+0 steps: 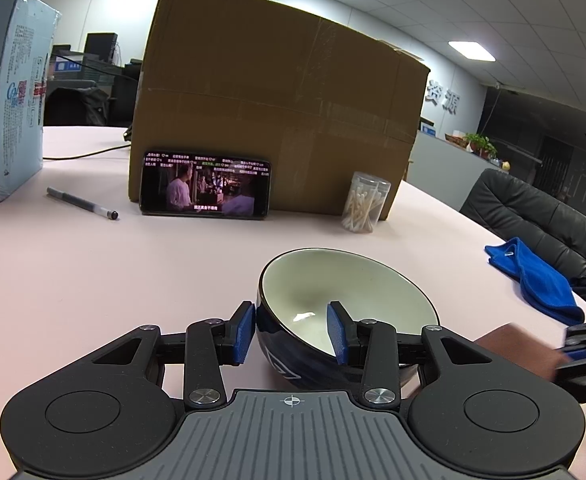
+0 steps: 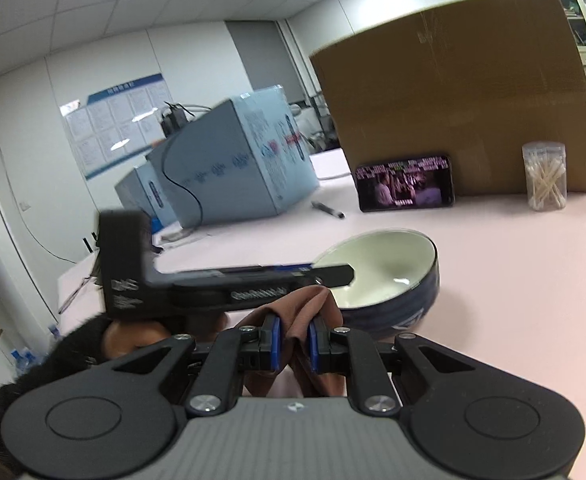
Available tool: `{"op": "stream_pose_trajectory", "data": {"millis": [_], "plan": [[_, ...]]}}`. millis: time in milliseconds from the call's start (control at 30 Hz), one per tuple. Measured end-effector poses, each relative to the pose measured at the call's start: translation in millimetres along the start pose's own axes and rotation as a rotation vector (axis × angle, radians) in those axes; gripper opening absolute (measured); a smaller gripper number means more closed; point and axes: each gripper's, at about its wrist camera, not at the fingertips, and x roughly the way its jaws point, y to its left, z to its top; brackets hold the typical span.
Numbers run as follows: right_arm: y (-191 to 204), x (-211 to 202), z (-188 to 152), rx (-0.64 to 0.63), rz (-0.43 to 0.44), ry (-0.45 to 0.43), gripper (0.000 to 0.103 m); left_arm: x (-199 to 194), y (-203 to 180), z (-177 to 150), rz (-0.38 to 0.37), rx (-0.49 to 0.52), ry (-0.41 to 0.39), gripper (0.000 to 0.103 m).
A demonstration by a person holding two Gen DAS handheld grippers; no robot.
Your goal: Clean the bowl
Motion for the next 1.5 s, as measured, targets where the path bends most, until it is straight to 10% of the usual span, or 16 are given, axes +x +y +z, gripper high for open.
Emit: {"op": "stream_pose_trajectory", "data": {"millis": [333, 467, 633, 700, 900, 1200, 1500], "plan": [[14, 3, -16, -0.082, -0.097, 0.139, 0.020, -2, 3, 0, 0.017, -0.028, -0.010, 0.053], [18, -1, -18, -0.141, -0.141, 0.148, 0.071, -4, 5, 1, 0.016, -0.042, -0.022, 0.075], [25, -24, -12, -0.248, -0.169, 0.095, 0.087, -12, 4, 3, 0.006, -0.046, -0.074, 0.092], [25, -39, -4, -0.277, -0.197, -0.052, 0.100, -17, 5, 5, 0.001, -0.050, -0.118, 0.098], [5, -44, 3, -0.274, -0.320, -0.385, 0.103, -29, 11, 14, 0.006, -0.075, -0.218, 0.103], [-66, -3, 16, -0.105, -0.384, -0.428, 0.103, -32, 23, 28, 0.197, -0.048, -0.318, 0.103], [-99, 18, 16, -0.104, -0.642, -0.424, 0.103, -9, 23, 29, 0.349, 0.016, -0.314, 0.103]]}}
